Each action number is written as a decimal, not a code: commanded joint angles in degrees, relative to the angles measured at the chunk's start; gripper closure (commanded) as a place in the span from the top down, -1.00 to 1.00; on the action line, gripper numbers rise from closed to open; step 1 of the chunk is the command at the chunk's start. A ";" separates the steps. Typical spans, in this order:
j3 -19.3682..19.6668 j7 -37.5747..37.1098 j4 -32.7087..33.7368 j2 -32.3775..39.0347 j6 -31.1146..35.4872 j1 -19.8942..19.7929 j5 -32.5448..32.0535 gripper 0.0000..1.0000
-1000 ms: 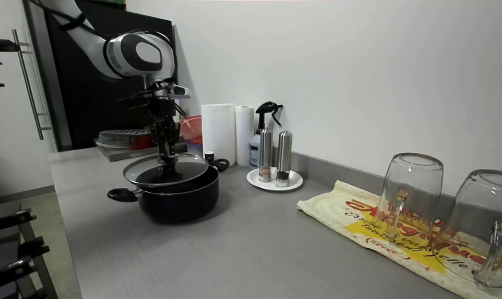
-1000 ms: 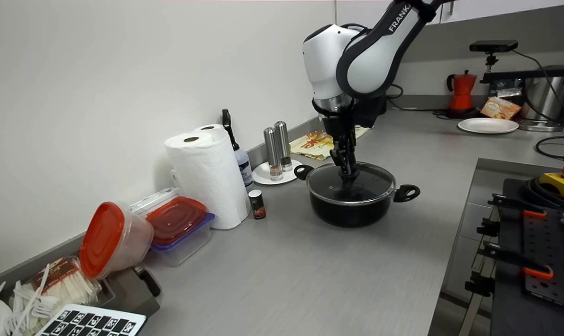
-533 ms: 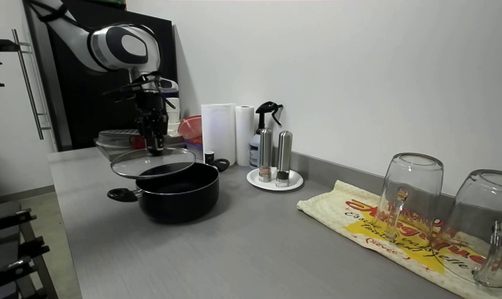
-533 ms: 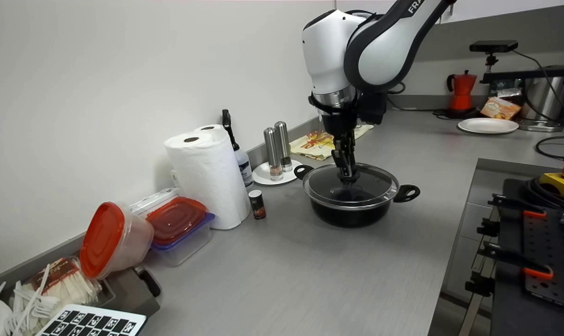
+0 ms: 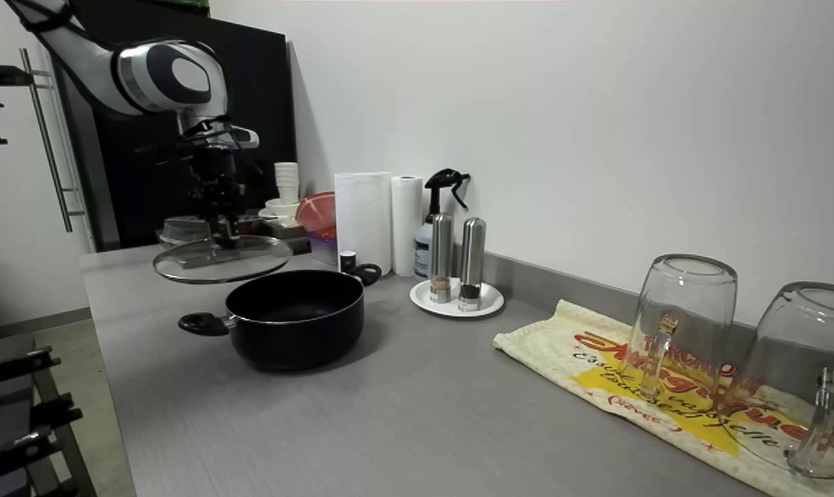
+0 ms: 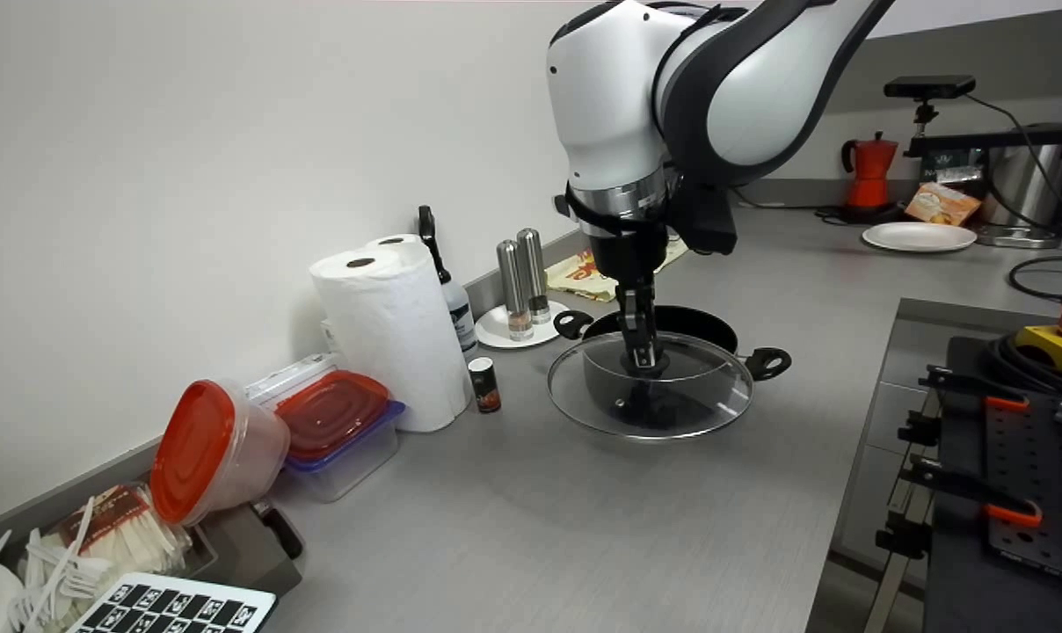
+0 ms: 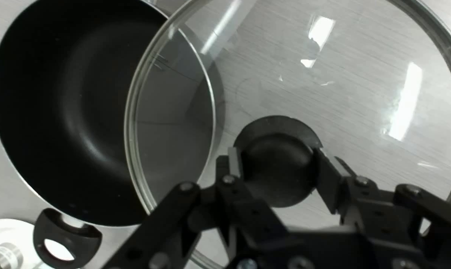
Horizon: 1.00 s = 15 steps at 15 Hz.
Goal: Uncover the pot and put the lid on the counter
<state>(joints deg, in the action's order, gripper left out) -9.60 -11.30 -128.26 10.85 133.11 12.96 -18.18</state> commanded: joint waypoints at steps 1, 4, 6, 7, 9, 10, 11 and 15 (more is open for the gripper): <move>-1.57 0.05 1.26 0.45 -0.88 2.51 -0.34 -0.50; -2.52 -1.02 3.34 2.79 -0.90 4.70 -1.30 -0.50; -2.76 -1.96 4.93 4.54 -0.43 6.17 -1.98 -0.50; -2.77 -2.49 5.83 5.56 -0.23 6.89 -2.37 -0.50; -2.25 -4.85 7.54 7.91 1.38 8.50 -4.08 -0.50; -1.79 -6.54 8.46 9.39 2.48 9.39 -5.38 -0.50; -1.39 -7.66 9.36 10.77 3.12 10.15 -6.36 -0.50; 1.05 -11.83 13.23 17.17 4.61 13.49 -10.28 -0.50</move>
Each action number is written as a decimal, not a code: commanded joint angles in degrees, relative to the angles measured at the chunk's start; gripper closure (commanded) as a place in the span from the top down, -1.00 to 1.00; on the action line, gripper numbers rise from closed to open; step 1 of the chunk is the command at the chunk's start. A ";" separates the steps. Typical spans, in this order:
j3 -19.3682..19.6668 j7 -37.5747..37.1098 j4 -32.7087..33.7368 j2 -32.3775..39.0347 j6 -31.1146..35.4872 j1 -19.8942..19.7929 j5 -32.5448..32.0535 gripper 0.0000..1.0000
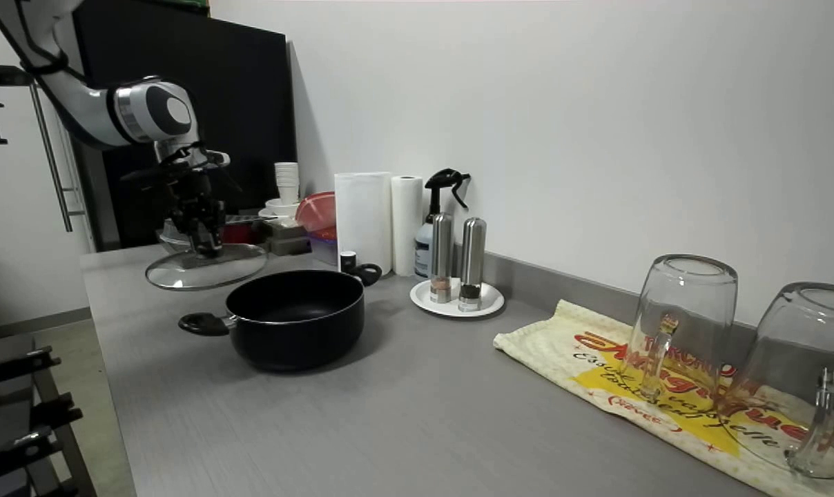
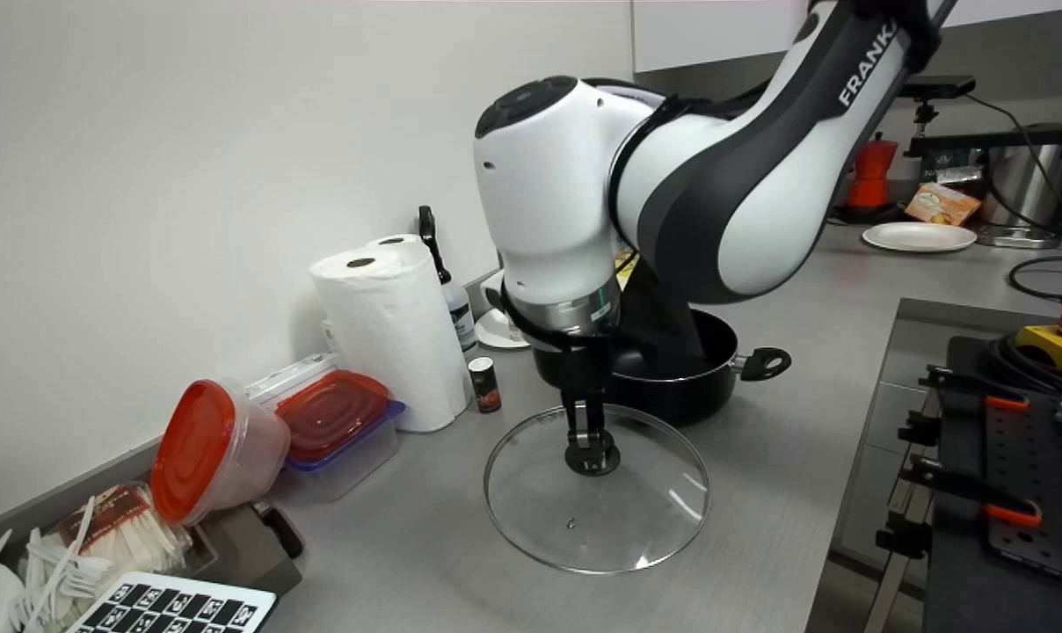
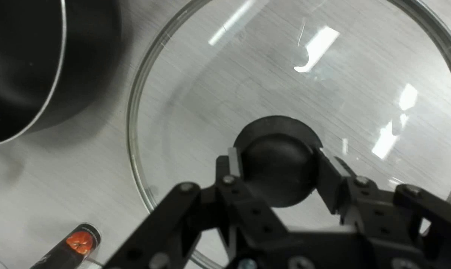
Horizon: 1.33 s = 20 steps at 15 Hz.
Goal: Uncover the pot and put the lid on the counter
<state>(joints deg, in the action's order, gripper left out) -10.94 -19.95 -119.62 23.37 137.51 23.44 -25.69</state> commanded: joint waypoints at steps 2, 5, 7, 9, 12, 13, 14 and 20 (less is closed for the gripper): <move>3.49 -4.17 6.71 7.70 -0.05 4.55 -3.13 -0.50; 4.82 -4.37 9.24 11.31 -0.41 6.75 -2.84 -0.50; 5.42 -4.29 10.51 13.03 -0.53 7.91 -2.54 -0.50; 6.05 -4.59 11.48 14.20 -0.30 9.00 -2.51 -0.50; 6.89 -5.03 12.97 15.54 -0.44 10.14 -2.21 -0.50; 7.15 -4.94 13.37 15.85 -0.52 10.40 -2.11 -0.50; 7.38 -4.79 13.70 16.03 -0.61 10.61 -2.00 -0.50; 7.12 -3.39 12.54 15.86 0.36 9.91 -1.09 0.15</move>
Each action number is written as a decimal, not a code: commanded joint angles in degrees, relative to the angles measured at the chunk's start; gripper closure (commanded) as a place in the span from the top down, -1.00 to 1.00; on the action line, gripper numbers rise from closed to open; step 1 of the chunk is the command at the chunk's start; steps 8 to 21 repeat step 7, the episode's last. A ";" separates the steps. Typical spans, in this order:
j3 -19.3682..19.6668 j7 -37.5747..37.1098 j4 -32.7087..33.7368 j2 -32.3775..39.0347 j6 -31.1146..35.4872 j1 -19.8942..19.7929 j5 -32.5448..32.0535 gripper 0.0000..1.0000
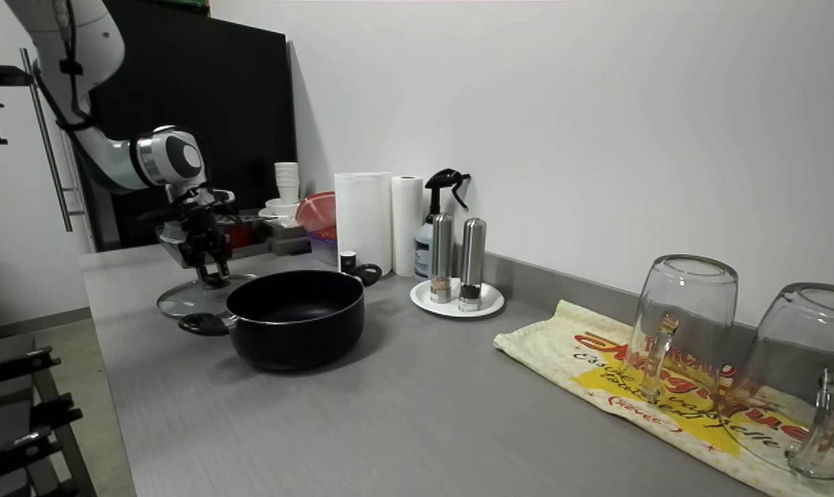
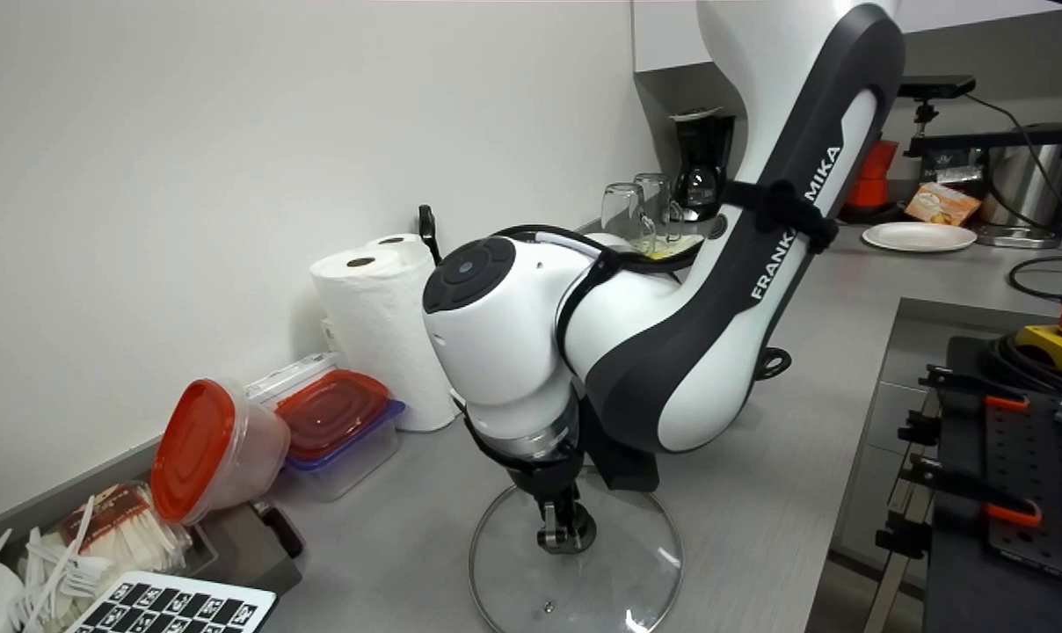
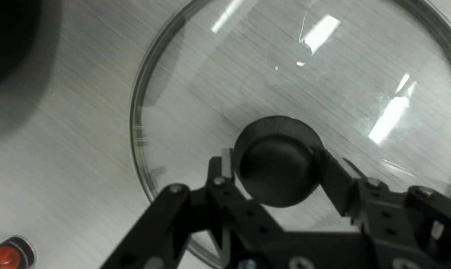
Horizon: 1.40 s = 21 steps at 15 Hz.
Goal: Uncover the pot and put the lid on the counter
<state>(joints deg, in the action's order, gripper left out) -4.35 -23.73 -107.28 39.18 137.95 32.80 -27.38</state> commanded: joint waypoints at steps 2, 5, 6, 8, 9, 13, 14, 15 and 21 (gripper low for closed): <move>0.52 0.40 0.19 0.04 -0.08 0.54 0.60 0.46; 0.52 0.40 0.19 0.04 -0.08 0.54 0.61 0.50; 0.52 0.40 0.19 0.04 -0.08 0.54 0.61 0.50; 0.52 0.40 0.19 0.04 -0.08 0.54 0.61 0.50; 0.52 0.40 0.19 0.04 -0.08 0.54 0.61 0.50; 0.52 0.40 0.19 0.04 -0.08 0.54 0.61 0.50; 0.52 0.40 0.19 0.04 -0.08 0.54 0.61 0.50; 0.52 0.40 0.19 0.04 -0.08 0.54 0.61 0.50; 0.52 0.40 0.19 0.04 -0.08 0.54 0.61 0.50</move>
